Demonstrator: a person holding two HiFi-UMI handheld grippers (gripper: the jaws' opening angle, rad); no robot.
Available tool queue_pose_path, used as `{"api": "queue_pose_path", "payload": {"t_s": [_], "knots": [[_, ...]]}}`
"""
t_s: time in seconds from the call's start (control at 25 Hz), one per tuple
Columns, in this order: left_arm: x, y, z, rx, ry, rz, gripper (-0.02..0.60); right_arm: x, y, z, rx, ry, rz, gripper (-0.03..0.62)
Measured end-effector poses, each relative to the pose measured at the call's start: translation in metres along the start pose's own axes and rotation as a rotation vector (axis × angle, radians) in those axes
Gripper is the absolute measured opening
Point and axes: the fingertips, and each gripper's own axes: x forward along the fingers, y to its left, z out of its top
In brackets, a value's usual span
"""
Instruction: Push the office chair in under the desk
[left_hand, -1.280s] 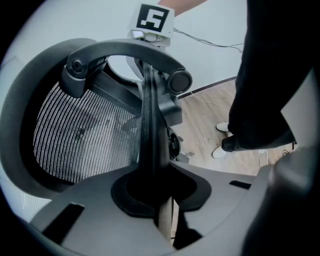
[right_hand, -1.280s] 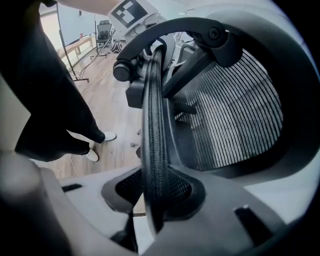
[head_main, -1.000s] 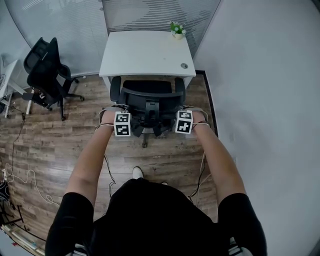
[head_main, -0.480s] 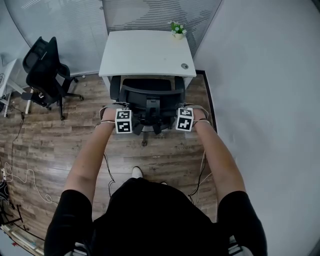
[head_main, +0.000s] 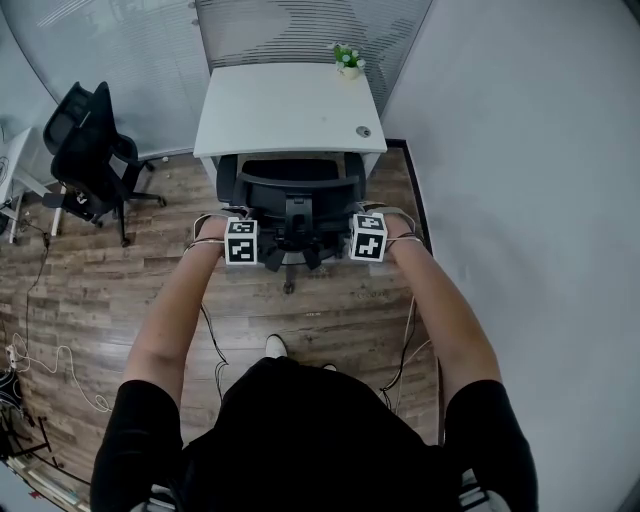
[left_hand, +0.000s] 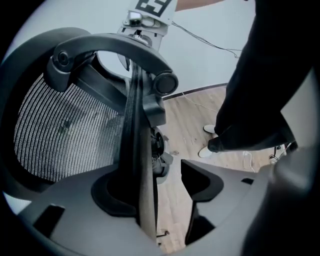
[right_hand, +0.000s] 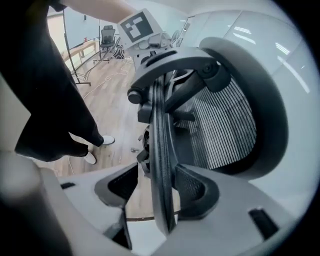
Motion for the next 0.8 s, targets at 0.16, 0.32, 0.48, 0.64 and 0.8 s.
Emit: {"api": "queue_pose_path", "payload": {"t_s": [0.16, 0.32, 0.48, 0.64, 0.8], "knots": [[-0.001, -0.005, 0.001, -0.012, 0.001, -0.041, 0.296, -0.009, 0.005, -0.004, 0.011, -0.018, -0.020, 0.216], [-0.009, 0.007, 0.002, -0.040, -0.016, 0.002, 0.302, -0.021, 0.006, -0.003, 0.030, -0.051, -0.042, 0.216], [-0.026, 0.018, 0.007, -0.074, -0.059, 0.059, 0.305, -0.030, -0.001, -0.002, 0.054, -0.084, -0.091, 0.217], [-0.047, 0.019, 0.016, -0.121, -0.107, 0.117, 0.305, -0.044, -0.002, 0.003, 0.087, -0.129, -0.115, 0.216], [-0.075, 0.021, 0.029, -0.153, -0.178, 0.210, 0.305, -0.064, -0.002, 0.012, 0.141, -0.209, -0.147, 0.216]]}}
